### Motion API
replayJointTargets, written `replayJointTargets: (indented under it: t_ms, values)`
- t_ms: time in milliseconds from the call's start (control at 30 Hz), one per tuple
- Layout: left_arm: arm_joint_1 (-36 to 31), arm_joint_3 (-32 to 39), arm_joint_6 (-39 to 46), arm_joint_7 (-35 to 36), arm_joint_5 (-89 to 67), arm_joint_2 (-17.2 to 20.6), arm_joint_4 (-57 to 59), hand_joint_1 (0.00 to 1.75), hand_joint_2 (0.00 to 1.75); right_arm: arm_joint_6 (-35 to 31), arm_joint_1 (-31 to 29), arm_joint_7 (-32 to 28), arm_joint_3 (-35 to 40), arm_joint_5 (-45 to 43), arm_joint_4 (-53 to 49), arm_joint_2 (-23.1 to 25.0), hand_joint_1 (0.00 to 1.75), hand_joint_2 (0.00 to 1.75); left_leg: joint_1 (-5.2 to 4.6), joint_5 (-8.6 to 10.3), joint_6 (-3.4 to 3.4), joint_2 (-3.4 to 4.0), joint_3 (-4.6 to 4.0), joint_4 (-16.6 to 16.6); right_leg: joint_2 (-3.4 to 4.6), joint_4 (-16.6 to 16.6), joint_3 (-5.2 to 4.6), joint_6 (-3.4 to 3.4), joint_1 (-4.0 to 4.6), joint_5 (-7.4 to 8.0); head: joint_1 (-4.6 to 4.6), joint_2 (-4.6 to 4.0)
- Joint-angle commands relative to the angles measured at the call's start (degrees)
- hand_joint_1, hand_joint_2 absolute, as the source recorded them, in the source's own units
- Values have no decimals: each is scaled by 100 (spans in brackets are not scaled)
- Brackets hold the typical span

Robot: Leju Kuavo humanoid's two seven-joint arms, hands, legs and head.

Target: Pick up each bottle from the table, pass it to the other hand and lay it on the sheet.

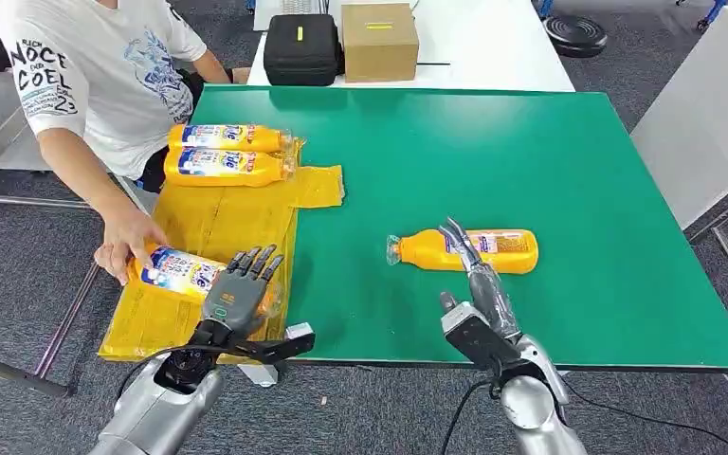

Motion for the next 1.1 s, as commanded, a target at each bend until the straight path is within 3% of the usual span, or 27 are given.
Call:
replayJointTargets:
  t_ms: [33, 200, 400, 533, 700, 867, 900, 1000, 1100]
  values:
    - [454, -387, -192, -47, 88, 561, -1316, 0, 175, -8, -70, 20, -206, 1, 110, 40, 0, 0, 11, -16, -14, 12, 21, 4, 8, -1, 21, -13, 12, -11, -2, 0]
    - [939, -102, 330, 65, 194, 452, -2303, 0, 175, 26, 44, -5, -192, 37, 15, 47, 0, 0, 10, -17, -12, 15, 21, 2, 10, -1, 19, -11, 11, -12, -2, 0]
    - [1017, 23, 860, -55, 425, 312, -2801, 0, 175, 42, -4, 31, -157, 52, 12, 4, 0, 0, 4, -8, -7, 3, -1, 2, 2, -1, 1, -7, 4, -7, -2, 0]
    - [962, 51, 1846, -752, 1151, 208, -2972, 0, 175, 59, -16, 60, -76, 42, 25, -23, 0, 0, 7, -11, -11, 3, 5, 5, 1, -1, 9, -11, 7, -9, -2, 0]
    - [939, 56, 1897, -812, 1199, 194, -2980, 0, 175, 61, -26, 65, -66, 38, 32, -31, 0, 0, 6, -10, -9, 4, 9, 1, 2, -4, 10, -9, 7, -7, -2, 0]
    - [1045, 505, 2426, -1483, 2684, -117, -2843, 0, 175, -31, -308, 459, 83, 596, 325, -352, 0, 0, 6, -13, -9, 5, 15, 1, 2, -4, 16, -9, 7, -10, -2, 0]
    - [1057, 711, 2409, -1730, 3337, -211, -2718, 0, 175, 55, -547, 687, 93, 830, 621, -477, 0, 175, 4, -9, -6, 7, 8, 0, 5, -5, 9, -6, 5, -5, 0, 0]
    - [1006, 1120, 2313, -2326, 4412, -316, -2240, 0, 175, 123, -1014, 783, -61, 1041, 1300, -579, 0, 175, 3, -7, -5, 24, 14, -5, 22, -12, 15, -5, 3, 3, -2, 0]
    - [987, 1732, 1951, -2970, 6097, -571, -1696, 0, 175, 287, -1569, 1029, 44, 1608, 2187, -998, 0, 175, 1, -4, -6, 15, 18, -8, 13, -13, 18, -6, 1, 2, -2, 0]
